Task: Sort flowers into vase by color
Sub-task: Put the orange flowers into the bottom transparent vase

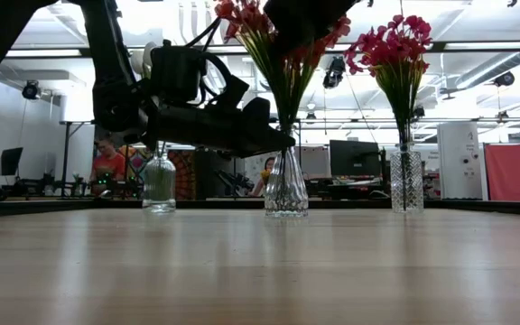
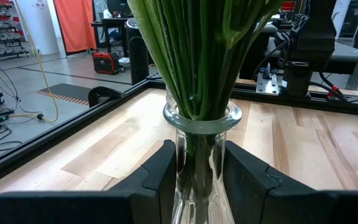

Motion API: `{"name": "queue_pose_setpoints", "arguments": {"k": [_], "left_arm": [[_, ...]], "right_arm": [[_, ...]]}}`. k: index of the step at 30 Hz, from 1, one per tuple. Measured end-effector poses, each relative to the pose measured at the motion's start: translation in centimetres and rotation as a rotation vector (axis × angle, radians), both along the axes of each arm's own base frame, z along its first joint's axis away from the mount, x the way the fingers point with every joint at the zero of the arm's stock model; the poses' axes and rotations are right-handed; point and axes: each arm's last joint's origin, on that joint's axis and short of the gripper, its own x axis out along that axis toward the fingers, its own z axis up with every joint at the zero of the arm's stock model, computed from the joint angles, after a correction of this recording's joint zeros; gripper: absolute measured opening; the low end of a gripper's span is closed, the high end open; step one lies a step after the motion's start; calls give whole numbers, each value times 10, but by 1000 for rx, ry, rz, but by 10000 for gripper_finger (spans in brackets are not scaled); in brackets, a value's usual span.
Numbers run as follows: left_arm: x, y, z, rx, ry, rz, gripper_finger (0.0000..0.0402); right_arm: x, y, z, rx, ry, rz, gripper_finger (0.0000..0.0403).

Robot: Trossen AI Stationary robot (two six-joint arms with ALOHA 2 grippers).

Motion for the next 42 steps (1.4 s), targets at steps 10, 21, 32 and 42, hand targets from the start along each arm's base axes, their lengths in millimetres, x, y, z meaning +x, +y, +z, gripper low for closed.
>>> {"name": "queue_pose_setpoints", "arguments": {"k": [10, 21, 32, 42], "left_arm": [[0, 0, 0, 0, 0, 0, 94], [0, 0, 0, 0, 1, 0, 94], [-1, 0, -1, -1, 4, 0, 94], [-1, 0, -1, -1, 4, 0, 94]], "right_arm": [[0, -2, -12, 5, 24, -11, 13], [1, -3, -20, 28, 59, -2, 13], [0, -6, -27, 56, 64, 2, 13], [-1, -5, -26, 29, 73, -14, 13]]}}
